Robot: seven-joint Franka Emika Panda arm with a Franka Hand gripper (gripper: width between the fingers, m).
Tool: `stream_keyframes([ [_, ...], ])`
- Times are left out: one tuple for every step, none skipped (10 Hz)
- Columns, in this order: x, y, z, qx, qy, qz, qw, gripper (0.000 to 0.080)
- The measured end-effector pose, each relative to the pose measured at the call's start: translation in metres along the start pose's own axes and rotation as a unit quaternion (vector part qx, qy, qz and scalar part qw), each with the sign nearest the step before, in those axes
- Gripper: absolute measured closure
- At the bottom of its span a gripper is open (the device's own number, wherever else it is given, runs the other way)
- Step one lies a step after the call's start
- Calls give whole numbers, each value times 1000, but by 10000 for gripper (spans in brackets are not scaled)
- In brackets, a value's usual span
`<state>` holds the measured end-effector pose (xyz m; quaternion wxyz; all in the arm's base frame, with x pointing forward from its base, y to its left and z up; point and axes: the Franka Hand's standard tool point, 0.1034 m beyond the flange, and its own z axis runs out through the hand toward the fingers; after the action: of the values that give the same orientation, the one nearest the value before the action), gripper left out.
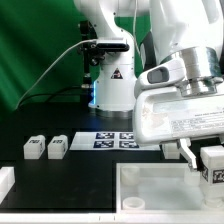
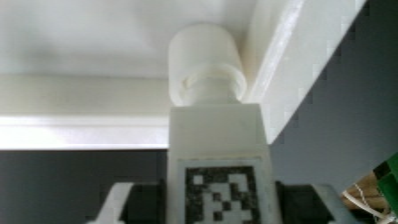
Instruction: Assemble one leg
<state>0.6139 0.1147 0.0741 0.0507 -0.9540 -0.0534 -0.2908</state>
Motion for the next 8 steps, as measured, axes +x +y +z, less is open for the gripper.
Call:
stream_keyframes([
  [-5, 1, 3, 0, -4, 0, 1000, 508],
  [-7, 0, 5, 0, -7, 0, 1000, 508],
  [-7, -1, 5, -1, -7, 1, 1000, 508],
  [-8, -3, 5, -8, -1, 17, 1000, 508],
  [-9, -4, 5, -20, 2, 34, 999, 508],
  [-11, -5, 5, -33, 2, 40, 999, 508],
  [-15, -3, 7, -37, -11, 30, 999, 425],
  [-15, -2, 7, -38, -11, 31, 999, 425],
])
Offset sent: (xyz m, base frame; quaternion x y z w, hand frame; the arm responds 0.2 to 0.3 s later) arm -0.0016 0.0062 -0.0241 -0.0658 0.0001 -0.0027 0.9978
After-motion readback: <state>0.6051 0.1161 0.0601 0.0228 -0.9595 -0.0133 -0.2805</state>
